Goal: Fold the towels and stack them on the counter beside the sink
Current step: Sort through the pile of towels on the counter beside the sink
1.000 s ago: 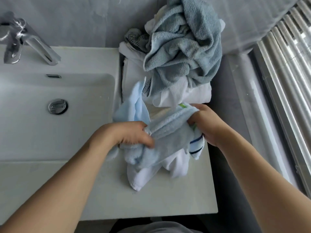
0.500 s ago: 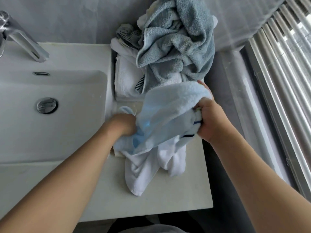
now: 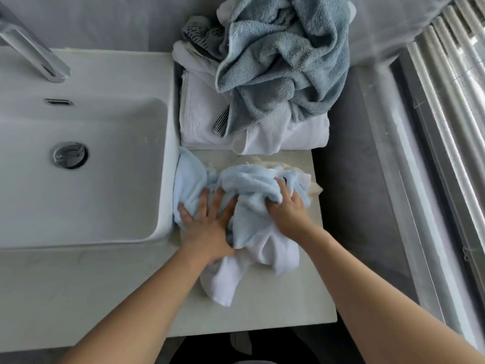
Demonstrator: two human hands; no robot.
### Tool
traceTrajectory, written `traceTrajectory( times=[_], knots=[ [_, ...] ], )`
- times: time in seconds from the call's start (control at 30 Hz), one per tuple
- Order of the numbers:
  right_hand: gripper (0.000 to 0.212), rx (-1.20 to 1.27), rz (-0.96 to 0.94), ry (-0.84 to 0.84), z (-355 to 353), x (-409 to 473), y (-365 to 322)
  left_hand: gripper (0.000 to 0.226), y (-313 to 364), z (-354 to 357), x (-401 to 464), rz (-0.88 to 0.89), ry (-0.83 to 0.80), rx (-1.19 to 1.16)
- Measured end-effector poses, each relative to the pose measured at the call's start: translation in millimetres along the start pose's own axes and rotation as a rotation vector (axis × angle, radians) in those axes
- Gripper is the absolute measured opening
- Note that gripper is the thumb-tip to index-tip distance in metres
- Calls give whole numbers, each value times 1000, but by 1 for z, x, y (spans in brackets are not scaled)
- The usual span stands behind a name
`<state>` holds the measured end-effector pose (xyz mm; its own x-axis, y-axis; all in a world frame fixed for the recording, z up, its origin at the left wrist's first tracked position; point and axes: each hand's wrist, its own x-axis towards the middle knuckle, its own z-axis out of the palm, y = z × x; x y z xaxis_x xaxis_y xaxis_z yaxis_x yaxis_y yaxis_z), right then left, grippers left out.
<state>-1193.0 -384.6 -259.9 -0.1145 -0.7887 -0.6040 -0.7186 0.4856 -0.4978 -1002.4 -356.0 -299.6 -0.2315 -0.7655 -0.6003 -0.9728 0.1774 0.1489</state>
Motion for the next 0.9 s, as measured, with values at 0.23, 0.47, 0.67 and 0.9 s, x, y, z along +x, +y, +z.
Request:
traceTrajectory(
  times=[0.23, 0.47, 0.67, 0.9],
  knots=[
    [71, -150, -1, 160, 35, 24, 6, 95, -8, -12, 30, -47, -60, -2],
    [76, 19, -9, 108, -30, 5, -43, 54, -2, -116, 21, 63, -220, 24],
    [61, 257, -313, 422, -89, 4, -83, 39, 17, -193, 9, 19, 453, -264],
    [72, 138, -429, 618, -133, 37, -98, 44, 30, -225, 32, 191, 842, -321]
  ],
)
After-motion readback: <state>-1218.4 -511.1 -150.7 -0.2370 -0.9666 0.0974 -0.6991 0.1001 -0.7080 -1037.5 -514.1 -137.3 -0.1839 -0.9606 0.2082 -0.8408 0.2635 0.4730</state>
